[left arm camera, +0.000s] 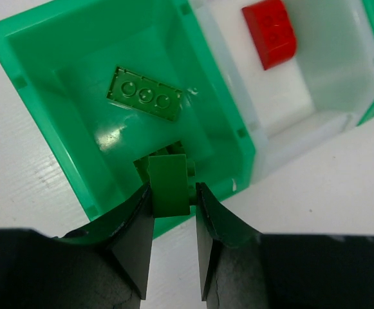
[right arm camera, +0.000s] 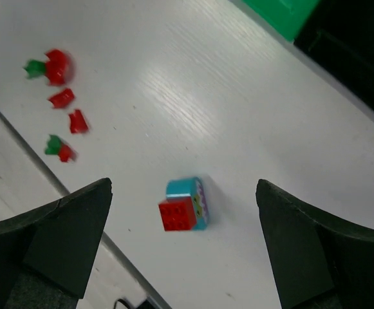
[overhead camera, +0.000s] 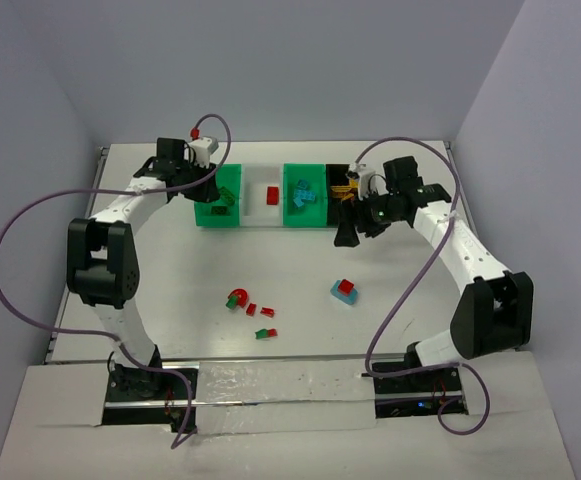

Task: Sort the legos into containers by color

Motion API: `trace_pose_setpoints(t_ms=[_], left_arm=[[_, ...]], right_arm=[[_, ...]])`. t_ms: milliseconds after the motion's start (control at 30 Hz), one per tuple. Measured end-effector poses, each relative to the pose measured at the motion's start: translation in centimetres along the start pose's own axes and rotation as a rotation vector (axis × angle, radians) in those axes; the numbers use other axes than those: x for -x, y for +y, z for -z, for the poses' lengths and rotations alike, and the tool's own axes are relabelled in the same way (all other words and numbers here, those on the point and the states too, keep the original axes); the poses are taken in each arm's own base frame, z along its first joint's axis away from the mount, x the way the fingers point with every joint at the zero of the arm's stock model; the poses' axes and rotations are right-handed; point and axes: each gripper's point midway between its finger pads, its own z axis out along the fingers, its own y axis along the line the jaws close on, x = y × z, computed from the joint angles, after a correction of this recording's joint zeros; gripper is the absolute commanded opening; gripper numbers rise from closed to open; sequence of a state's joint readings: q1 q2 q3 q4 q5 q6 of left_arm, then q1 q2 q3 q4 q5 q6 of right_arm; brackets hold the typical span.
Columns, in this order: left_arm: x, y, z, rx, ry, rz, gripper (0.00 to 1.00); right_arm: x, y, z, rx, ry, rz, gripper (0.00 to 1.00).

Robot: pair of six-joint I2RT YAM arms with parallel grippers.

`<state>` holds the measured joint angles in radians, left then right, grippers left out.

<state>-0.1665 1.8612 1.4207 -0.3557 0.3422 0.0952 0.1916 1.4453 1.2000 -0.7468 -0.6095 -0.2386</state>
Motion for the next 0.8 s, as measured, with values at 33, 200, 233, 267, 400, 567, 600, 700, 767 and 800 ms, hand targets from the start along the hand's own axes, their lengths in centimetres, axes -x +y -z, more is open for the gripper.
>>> trace_pose_setpoints(t_ms=[33,200,233,267,400,567,600,700,767,800], left_arm=[[-0.2,0.2,-0.3,0.007,0.007,0.006,0.43],[0.1,0.9,-0.7,0.033,0.014,0.012,0.61],[0.3,0.9,-0.6,0.038,0.013,0.012,0.65],[0.5,1.0,-0.6,0.041,0.01,0.01,0.68],[1.2,1.1,-0.4,0.048,-0.003,0.004,0.8],[1.2,0.7,0.1,0.036,0.002,0.006,0.83],[1.3,0.6,0.3,0.03,0.0,0.006,0.83],[1.9,-0.1,1.2,0.012,-0.018,0.003,0.9],[2.5,-0.7,2.2,-0.005,-0.039,-0.002,0.99],[2.8,-1.1,2.8,-0.015,-0.052,-0.004,0.99]], right_arm=[[-0.7,-0.1,0.0,-0.019,0.026,0.024,0.96],[-3.7,0.7,-0.7,-0.055,0.15,0.154,0.87],[-4.3,1.0,-1.0,-0.057,0.177,0.184,0.87],[-5.0,1.4,-1.3,-0.057,0.204,0.215,0.85],[-7.3,2.7,-2.1,-0.054,0.305,0.316,0.83],[-8.9,3.5,-2.3,-0.043,0.38,0.371,0.83],[-9.1,3.4,-2.4,-0.045,0.391,0.374,0.82],[-9.7,2.9,-2.9,-0.054,0.432,0.373,0.81],[-10.2,2.5,-3.3,-0.061,0.461,0.37,0.77],[-10.4,2.3,-3.5,-0.064,0.474,0.369,0.75]])
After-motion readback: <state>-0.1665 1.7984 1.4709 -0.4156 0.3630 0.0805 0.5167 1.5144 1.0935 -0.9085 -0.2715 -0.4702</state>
